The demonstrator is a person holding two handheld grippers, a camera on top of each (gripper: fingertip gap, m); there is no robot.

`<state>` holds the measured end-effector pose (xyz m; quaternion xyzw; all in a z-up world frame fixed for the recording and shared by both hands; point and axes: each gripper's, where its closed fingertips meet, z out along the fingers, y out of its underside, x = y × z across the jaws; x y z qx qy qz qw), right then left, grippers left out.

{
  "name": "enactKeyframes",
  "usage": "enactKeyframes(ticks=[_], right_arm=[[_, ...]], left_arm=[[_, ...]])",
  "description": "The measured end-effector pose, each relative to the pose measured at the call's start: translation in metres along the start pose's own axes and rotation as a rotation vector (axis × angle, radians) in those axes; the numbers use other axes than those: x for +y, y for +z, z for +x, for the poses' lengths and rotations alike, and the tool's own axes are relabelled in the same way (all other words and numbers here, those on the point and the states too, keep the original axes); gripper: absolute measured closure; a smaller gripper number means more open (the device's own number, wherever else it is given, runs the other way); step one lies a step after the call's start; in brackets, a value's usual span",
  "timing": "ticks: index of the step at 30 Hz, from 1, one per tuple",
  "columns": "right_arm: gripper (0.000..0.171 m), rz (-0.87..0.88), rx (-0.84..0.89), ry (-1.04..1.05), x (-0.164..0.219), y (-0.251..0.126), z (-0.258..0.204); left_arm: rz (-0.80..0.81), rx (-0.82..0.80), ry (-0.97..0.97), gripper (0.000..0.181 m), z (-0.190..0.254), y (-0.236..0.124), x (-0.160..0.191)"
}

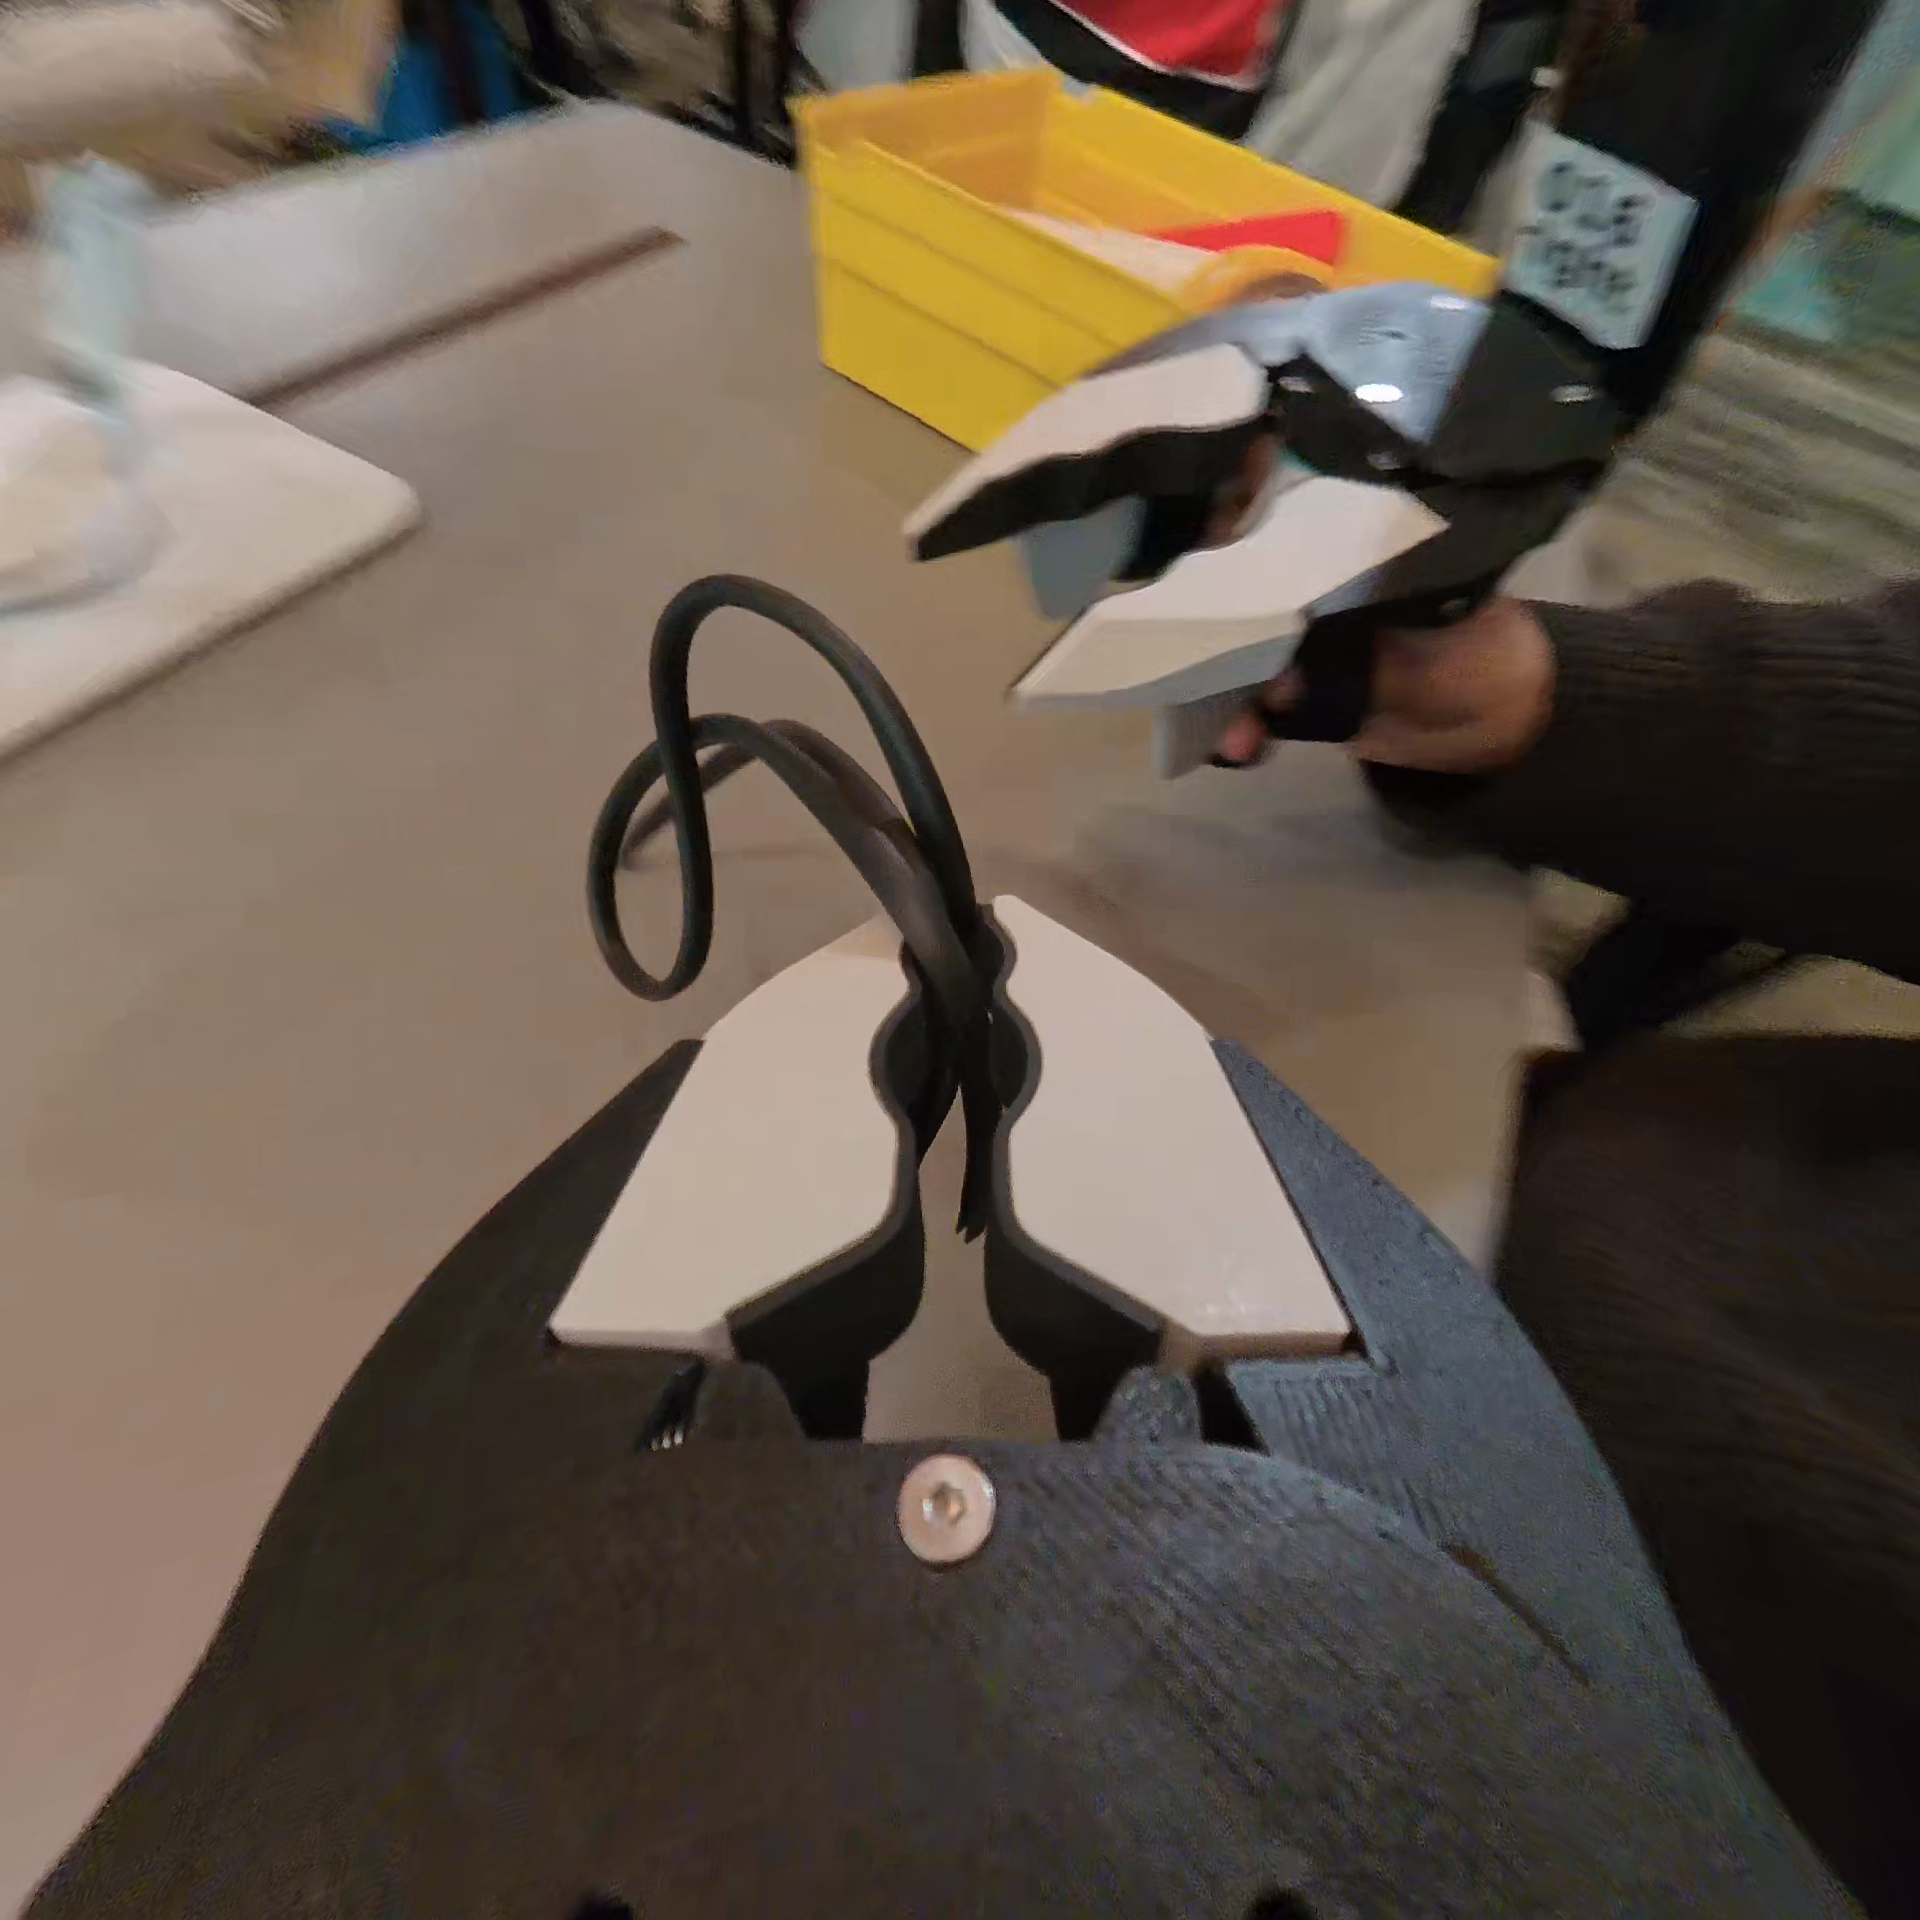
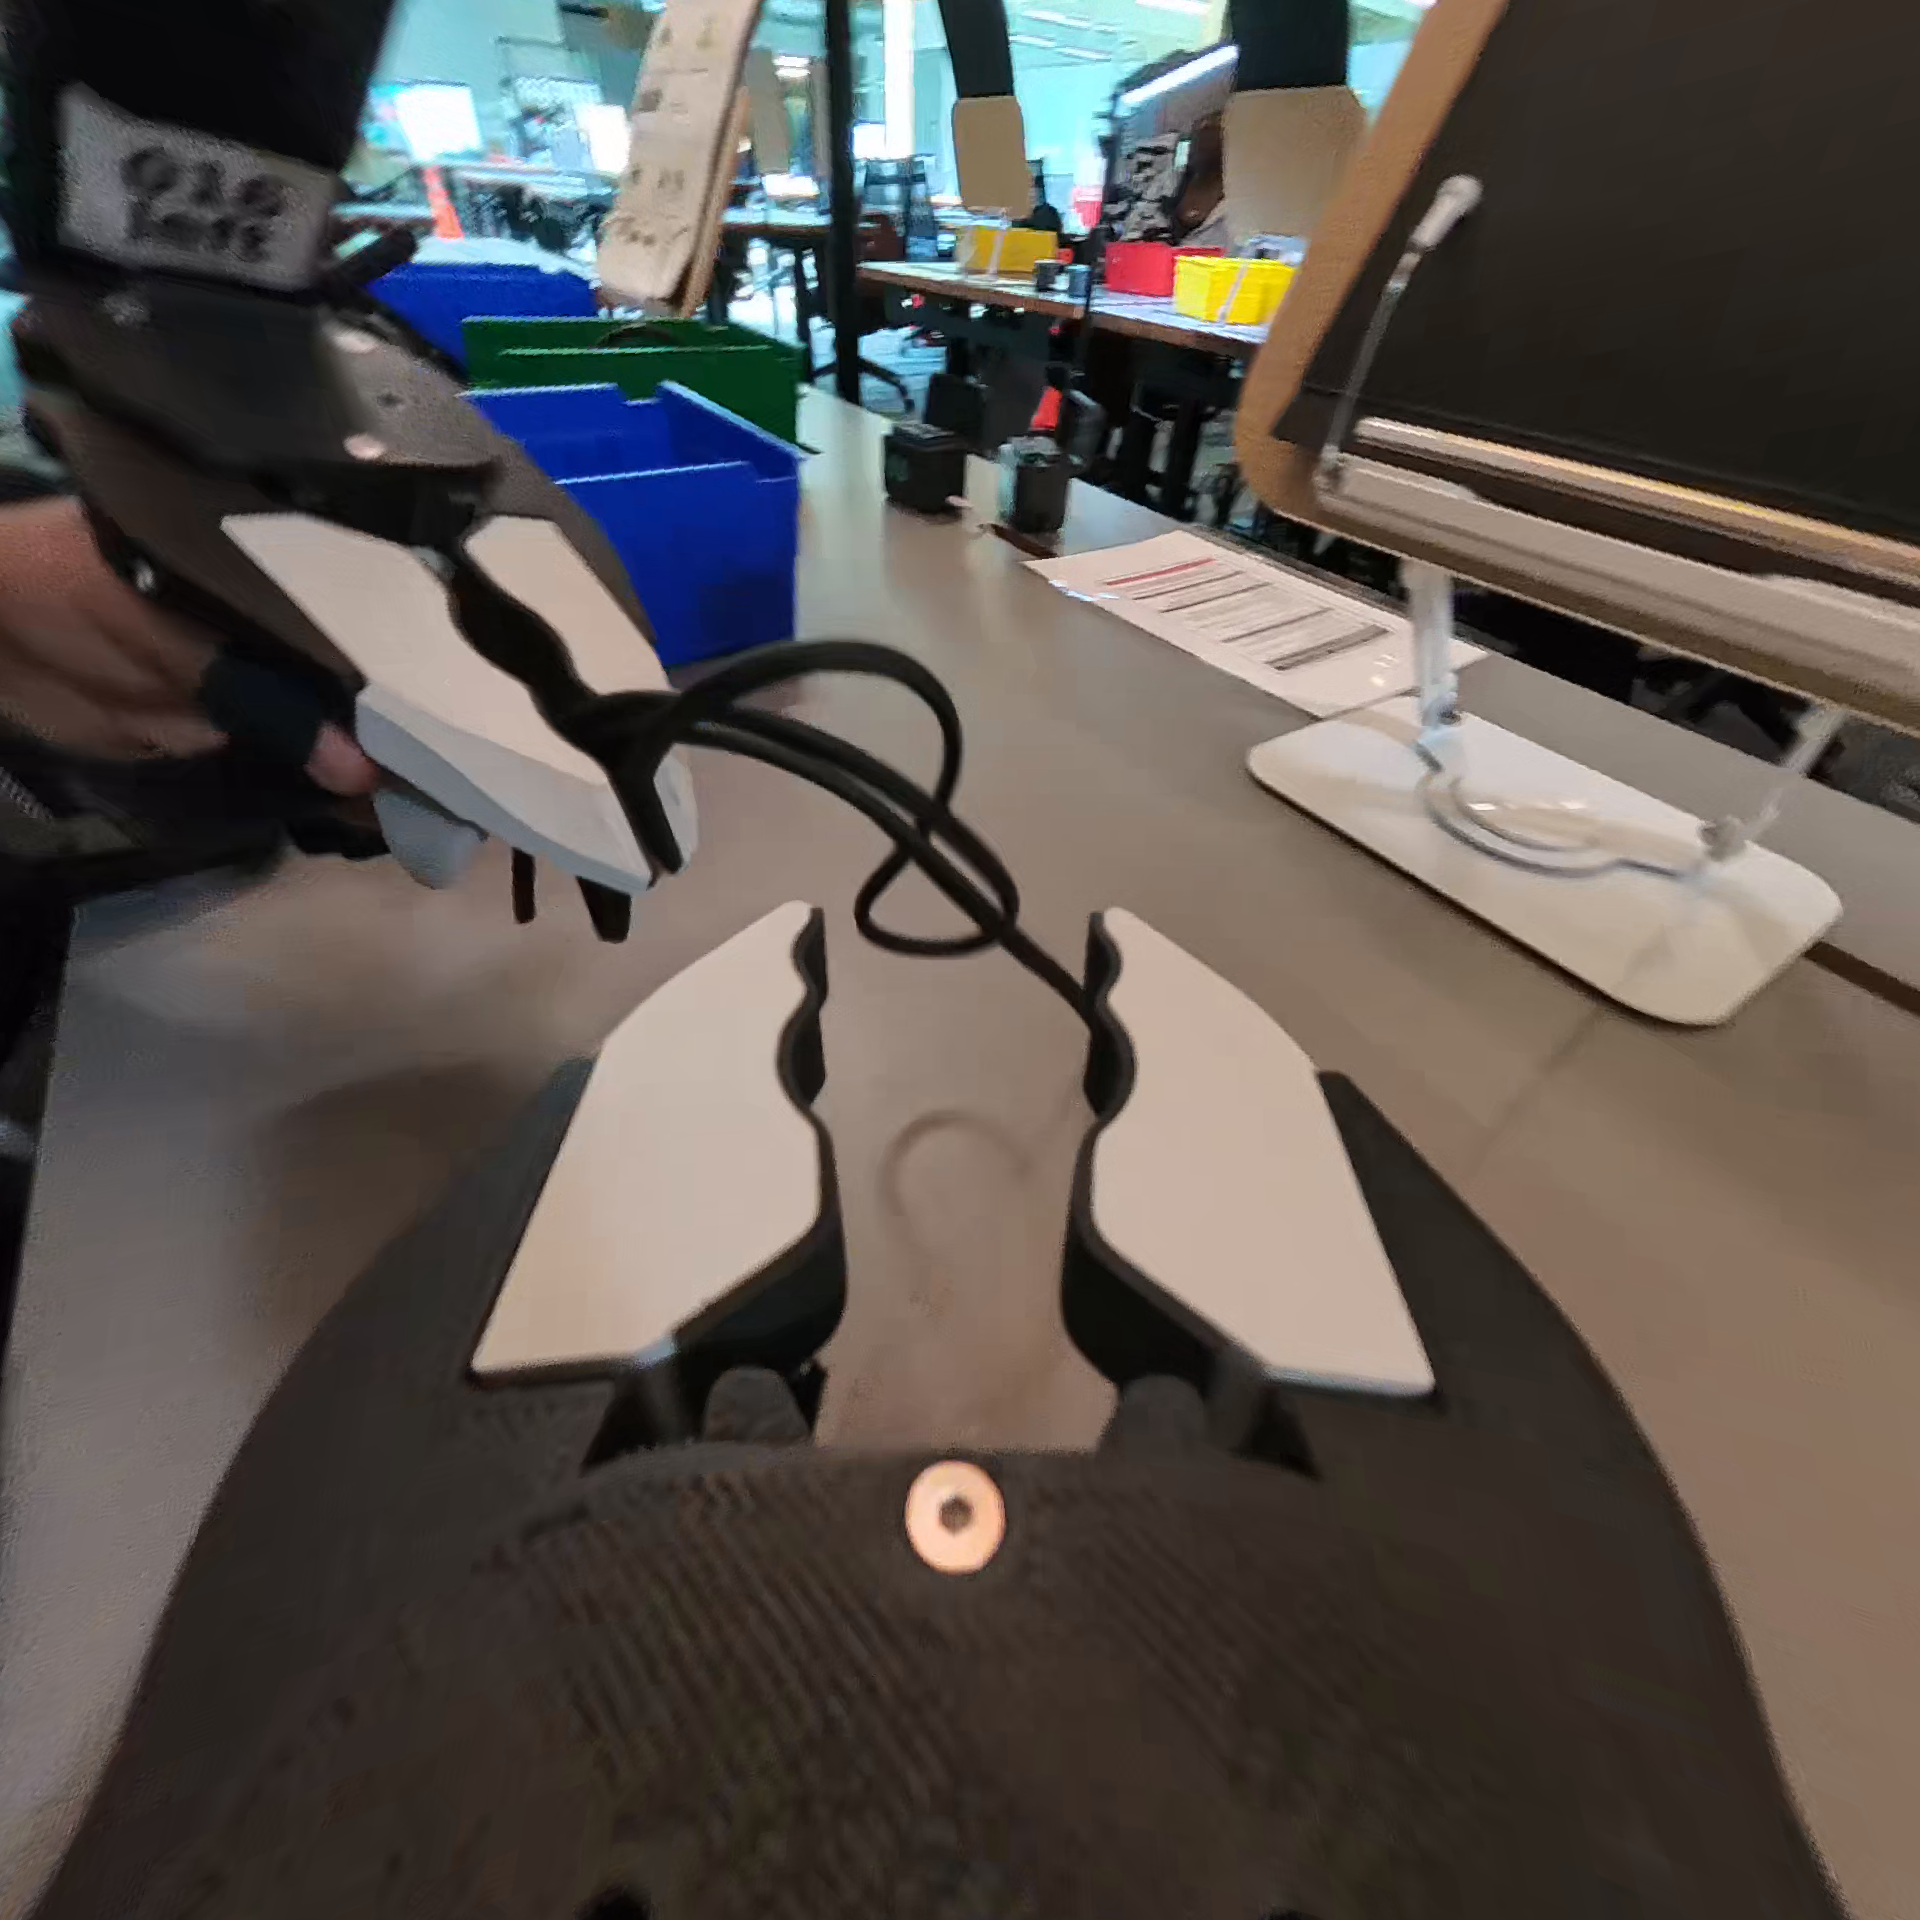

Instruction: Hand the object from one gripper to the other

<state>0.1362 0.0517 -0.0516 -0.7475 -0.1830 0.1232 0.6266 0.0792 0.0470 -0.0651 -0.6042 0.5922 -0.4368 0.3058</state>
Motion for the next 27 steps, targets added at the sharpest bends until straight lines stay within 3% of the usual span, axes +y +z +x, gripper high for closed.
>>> enactKeyframes(ticks=[4,9,14,18,19,21,27], right_arm=[[0.109,0.017,-0.075,-0.126,-0.006,0.004,-0.028],[0.118,0.025,-0.069,-0.317,-0.008,0.005,-0.047],[0.133,0.017,-0.084,-0.307,-0.006,0.009,-0.059],[0.125,0.043,-0.118,-0.192,-0.012,0.008,-0.060],[0.130,0.047,-0.133,-0.173,-0.012,0.007,-0.060],[0.157,0.046,-0.149,-0.160,-0.012,0.005,-0.060],[0.163,0.066,-0.138,-0.161,-0.017,0.001,-0.057]], left_arm=[[-0.028,0.290,-0.179,0.176,0.041,-0.009,-0.007],[-0.009,0.613,-0.361,0.175,0.075,-0.025,-0.018],[-0.012,0.700,-0.418,0.175,0.084,-0.021,-0.015],[-0.077,0.758,-0.375,0.175,0.100,-0.021,-0.006],[-0.081,0.767,-0.367,0.175,0.103,-0.021,-0.005],[-0.070,0.777,-0.375,0.175,0.105,-0.020,-0.008],[0.007,0.813,-0.384,0.175,0.102,-0.030,-0.020]])
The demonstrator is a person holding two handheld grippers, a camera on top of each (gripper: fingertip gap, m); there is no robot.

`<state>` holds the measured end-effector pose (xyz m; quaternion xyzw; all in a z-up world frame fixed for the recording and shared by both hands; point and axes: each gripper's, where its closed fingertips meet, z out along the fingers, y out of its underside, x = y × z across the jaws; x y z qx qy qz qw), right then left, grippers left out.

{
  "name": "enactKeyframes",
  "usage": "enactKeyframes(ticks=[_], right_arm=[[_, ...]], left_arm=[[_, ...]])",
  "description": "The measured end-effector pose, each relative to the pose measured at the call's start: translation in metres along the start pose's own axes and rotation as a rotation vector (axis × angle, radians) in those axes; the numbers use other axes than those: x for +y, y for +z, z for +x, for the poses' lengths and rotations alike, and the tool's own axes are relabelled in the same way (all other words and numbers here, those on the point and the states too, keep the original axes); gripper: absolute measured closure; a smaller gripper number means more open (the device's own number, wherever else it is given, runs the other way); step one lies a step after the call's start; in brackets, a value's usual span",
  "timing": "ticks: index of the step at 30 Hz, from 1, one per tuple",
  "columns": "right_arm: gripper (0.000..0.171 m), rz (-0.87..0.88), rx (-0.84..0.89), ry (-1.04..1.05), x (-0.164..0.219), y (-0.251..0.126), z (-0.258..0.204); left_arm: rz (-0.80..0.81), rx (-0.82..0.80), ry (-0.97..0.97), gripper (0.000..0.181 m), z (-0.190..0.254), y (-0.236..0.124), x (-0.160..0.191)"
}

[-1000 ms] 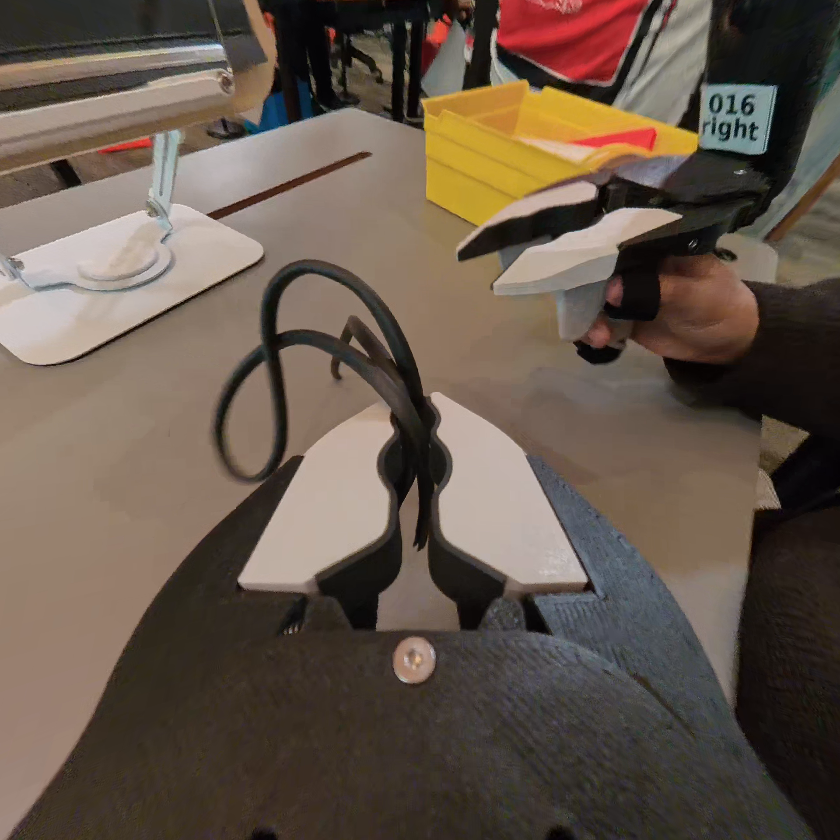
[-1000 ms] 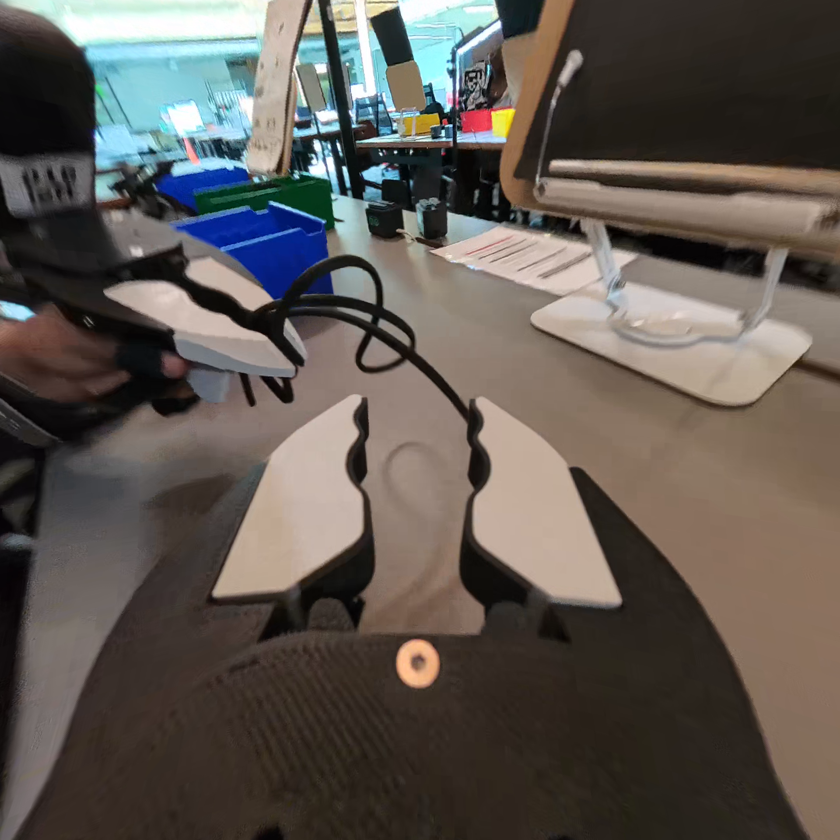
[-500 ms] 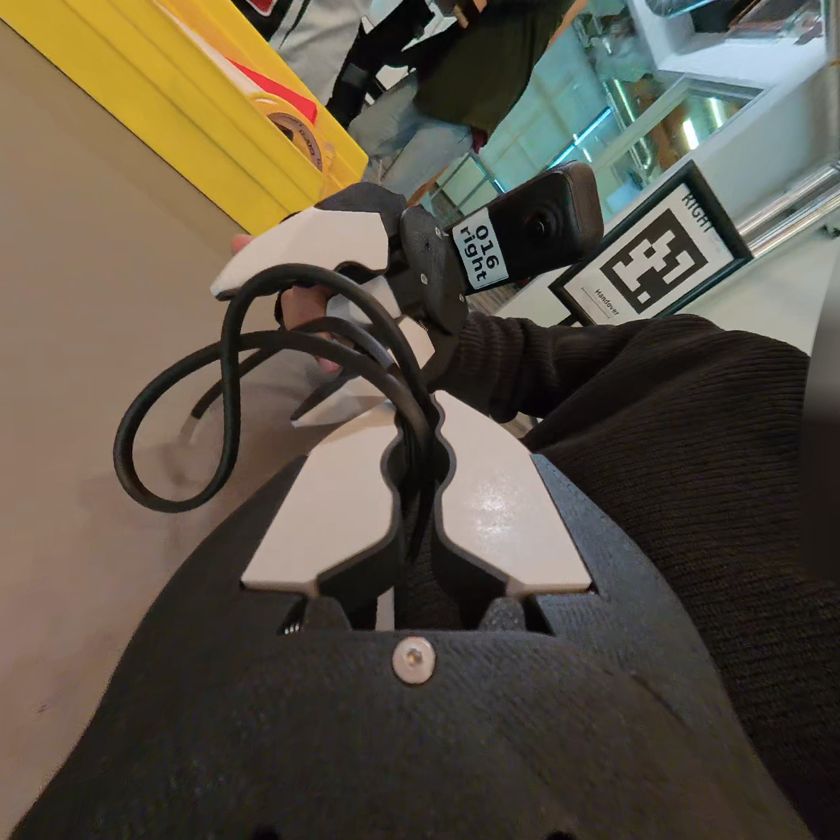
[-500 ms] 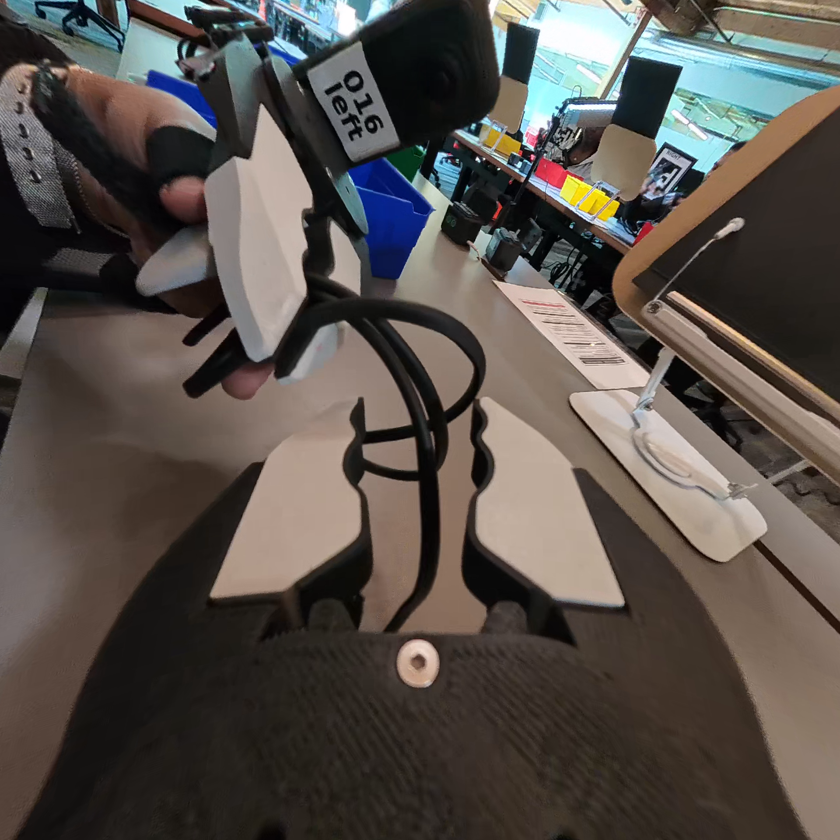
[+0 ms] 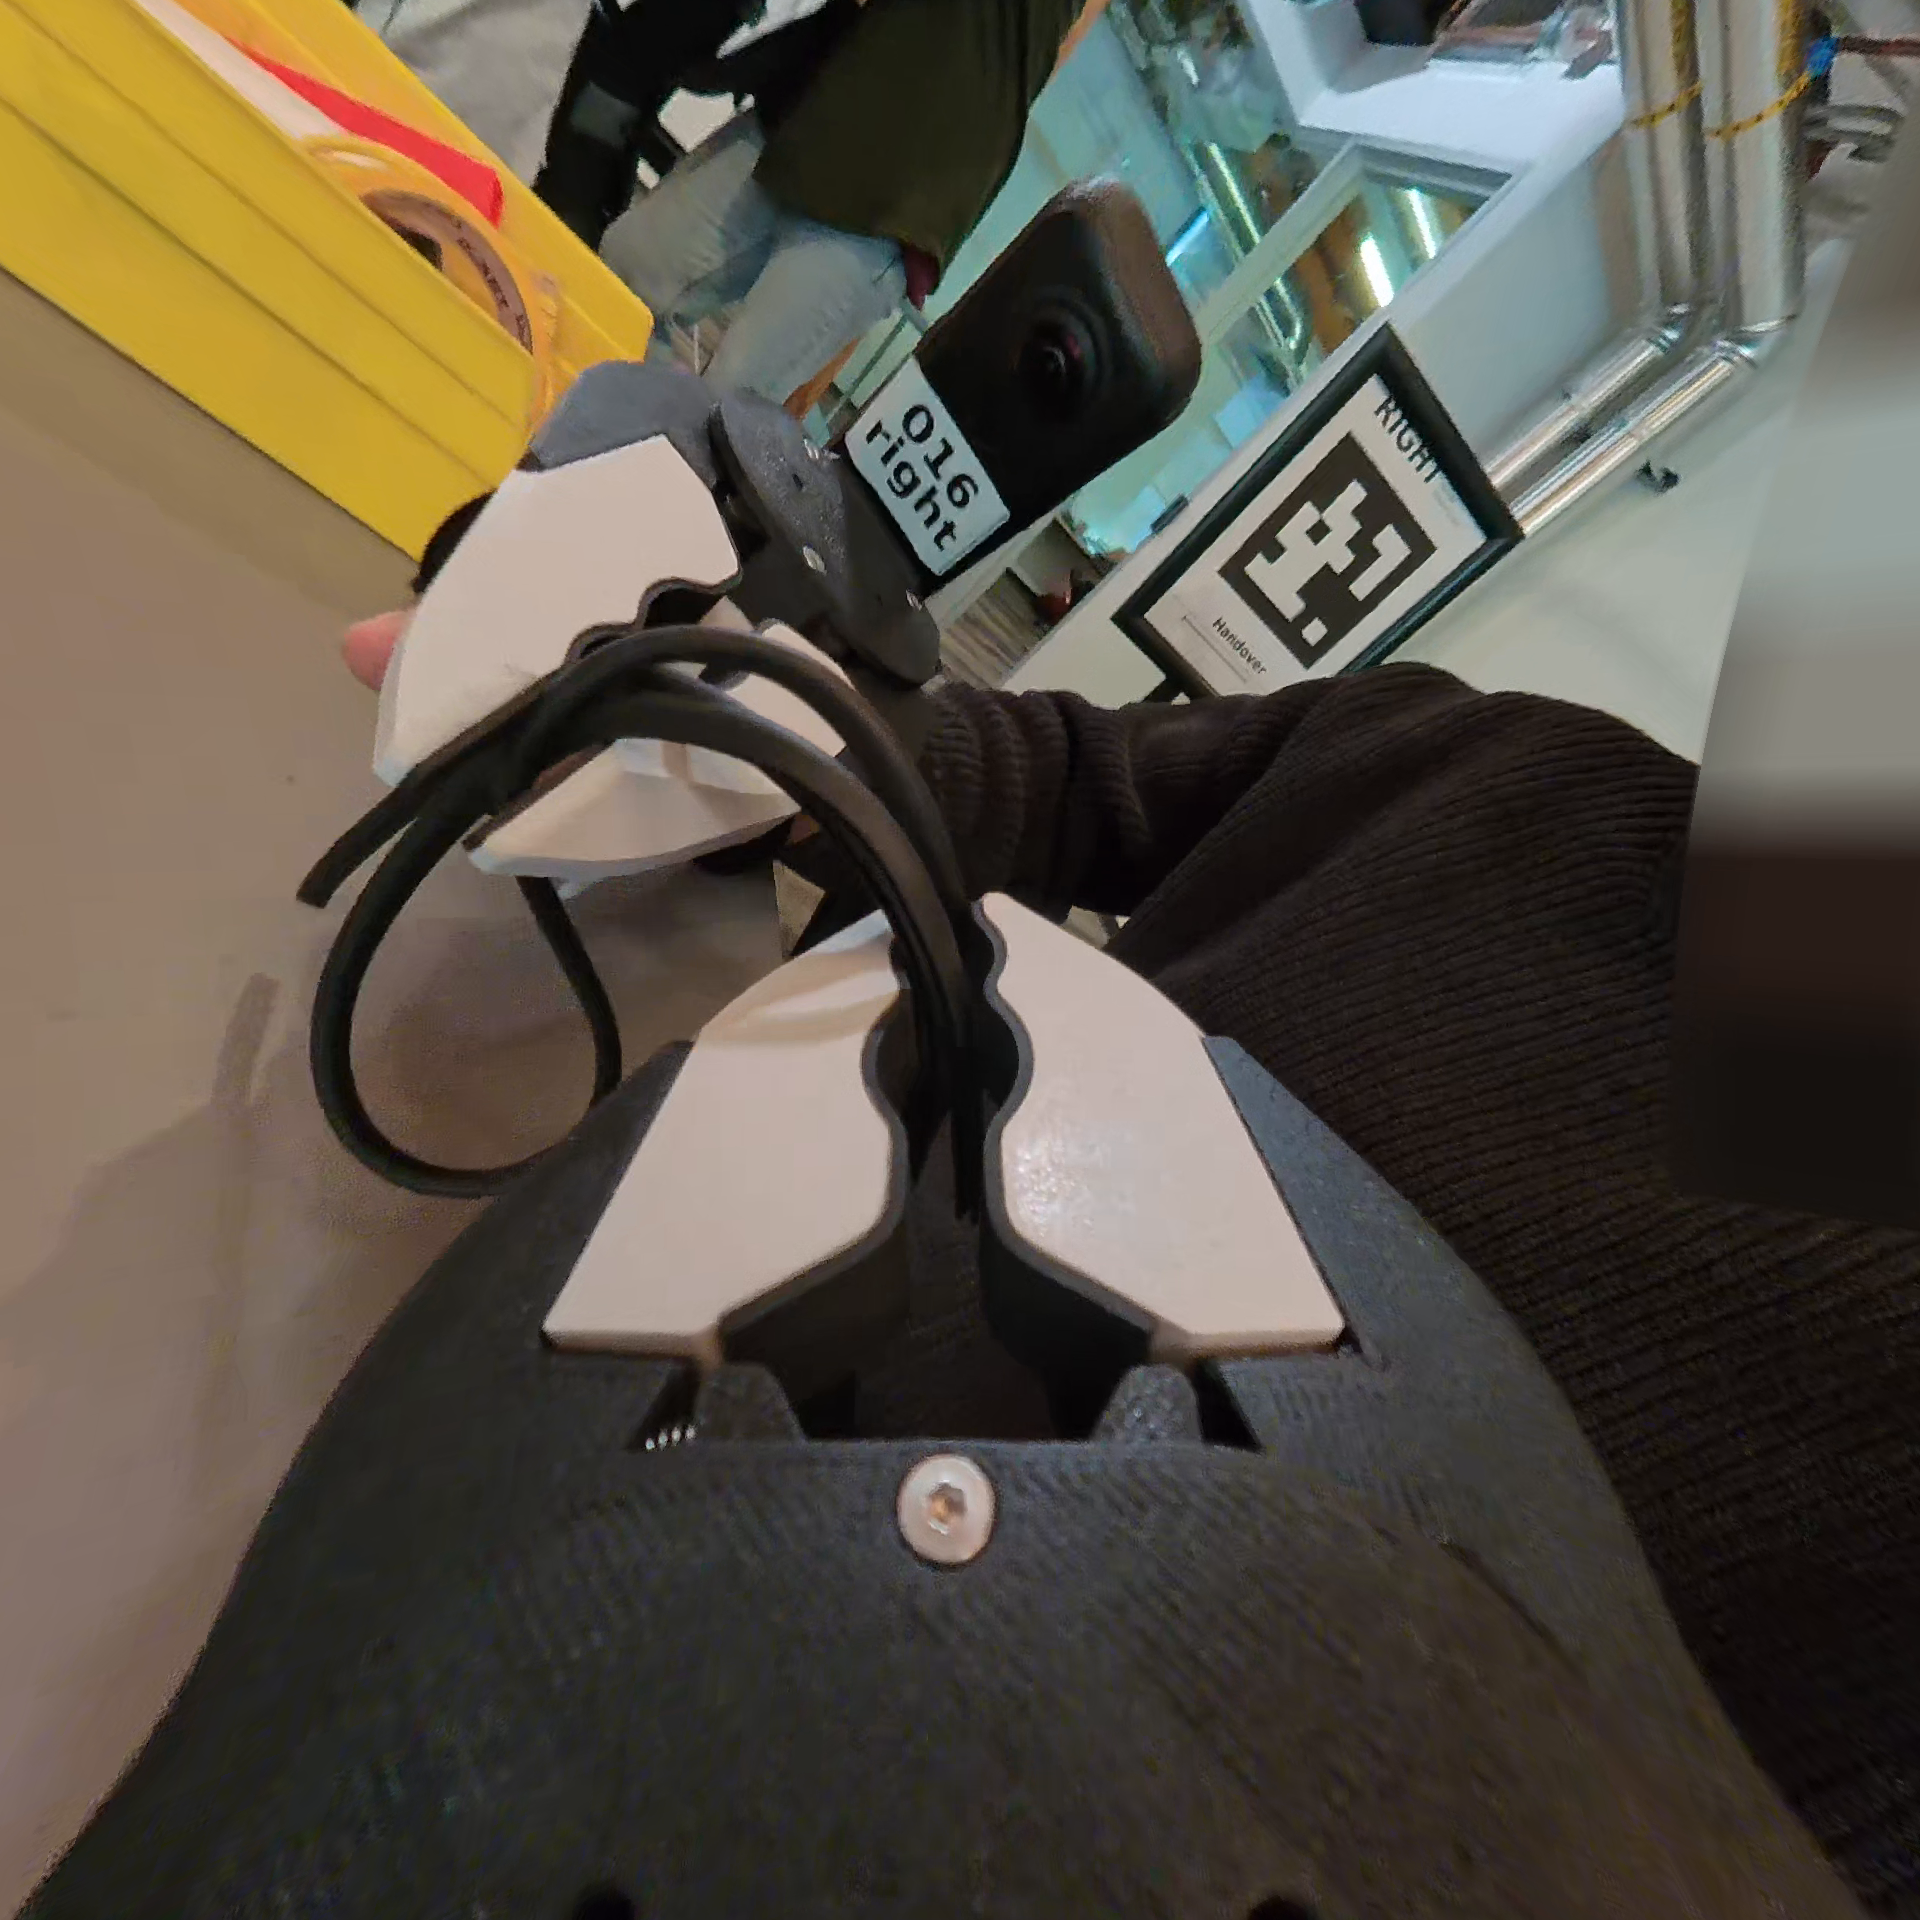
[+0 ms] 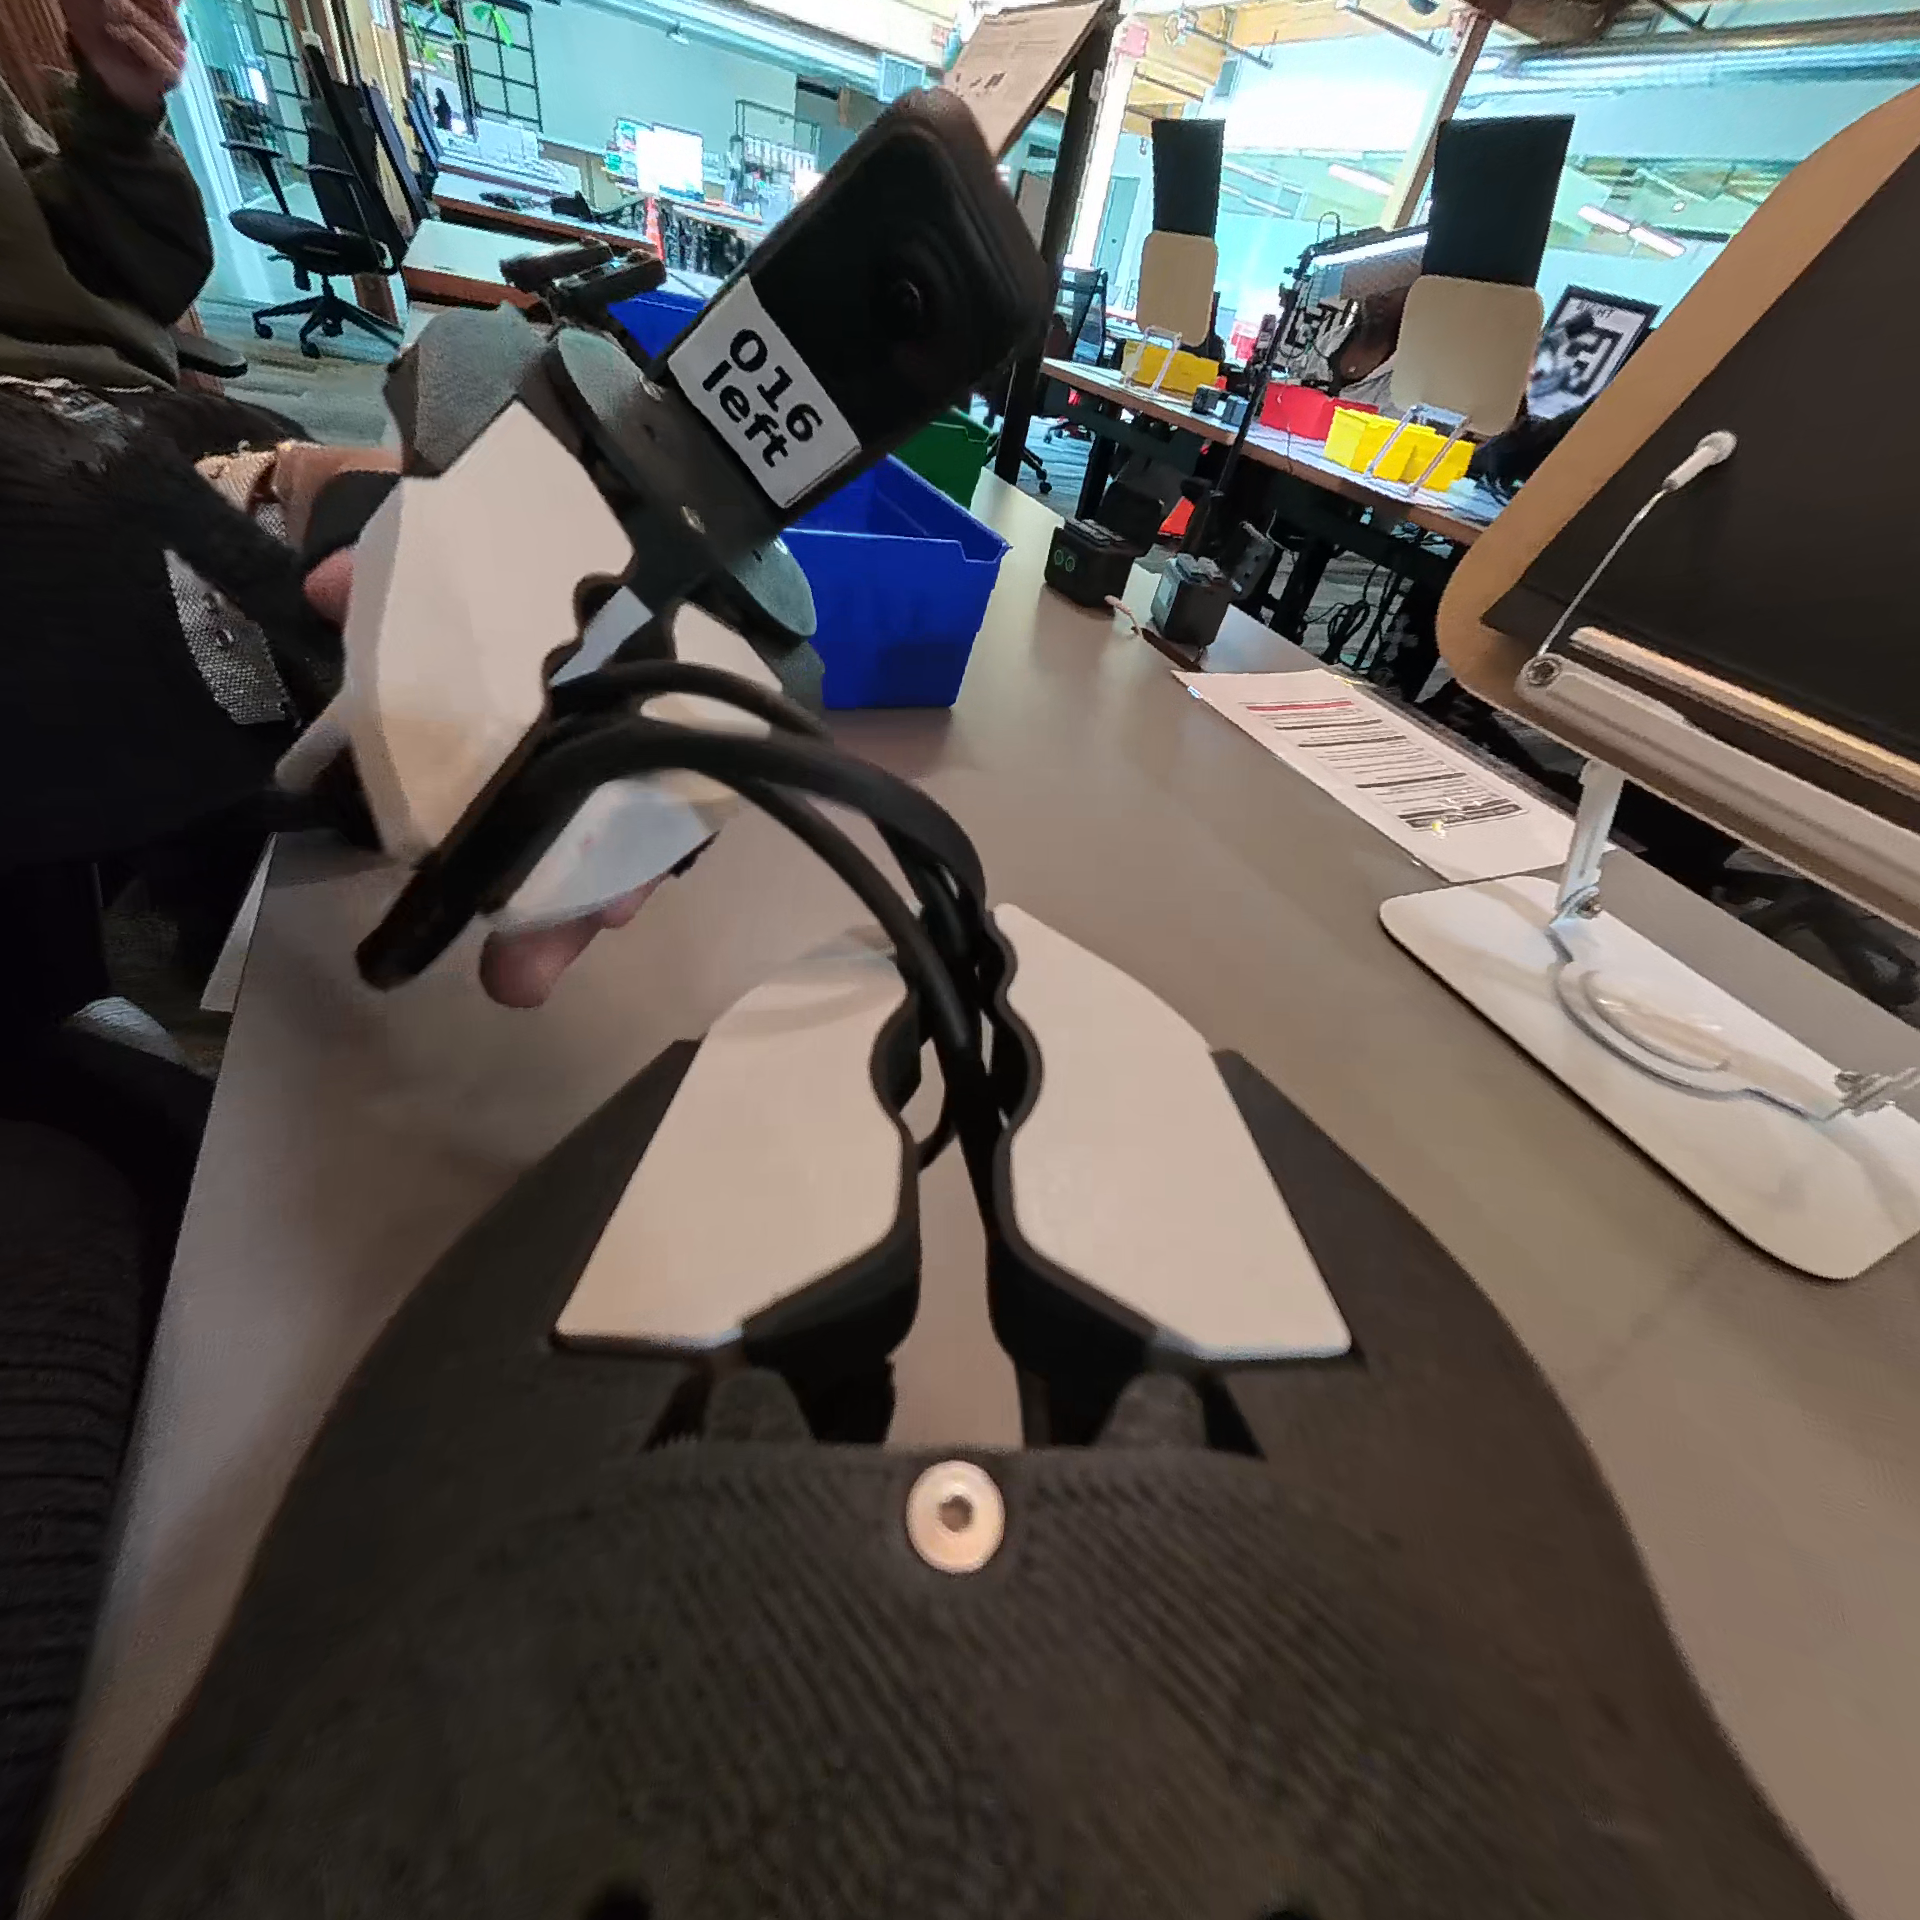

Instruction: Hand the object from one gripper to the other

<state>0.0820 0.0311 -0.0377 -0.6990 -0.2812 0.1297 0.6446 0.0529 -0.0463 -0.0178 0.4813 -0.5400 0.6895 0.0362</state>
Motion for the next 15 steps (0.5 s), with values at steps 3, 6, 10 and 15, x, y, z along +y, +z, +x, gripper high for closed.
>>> enactKeyframes(ticks=[3,6,10,15], right_arm=[[0.164,0.001,0.011,0.024,0.000,-0.002,0.004],[0.164,0.014,0.026,0.068,-0.002,-0.006,0.013],[0.164,0.034,0.044,0.140,-0.001,-0.011,0.026],[0.164,0.042,0.059,0.197,0.003,-0.013,0.035]], left_arm=[[0.055,-0.041,0.014,0.164,-0.005,-0.009,-0.009],[0.119,-0.078,0.016,0.143,-0.012,-0.021,-0.019],[0.278,-0.180,0.032,0.126,-0.033,-0.048,-0.039],[0.474,-0.184,-0.002,0.123,-0.045,-0.080,-0.057]])
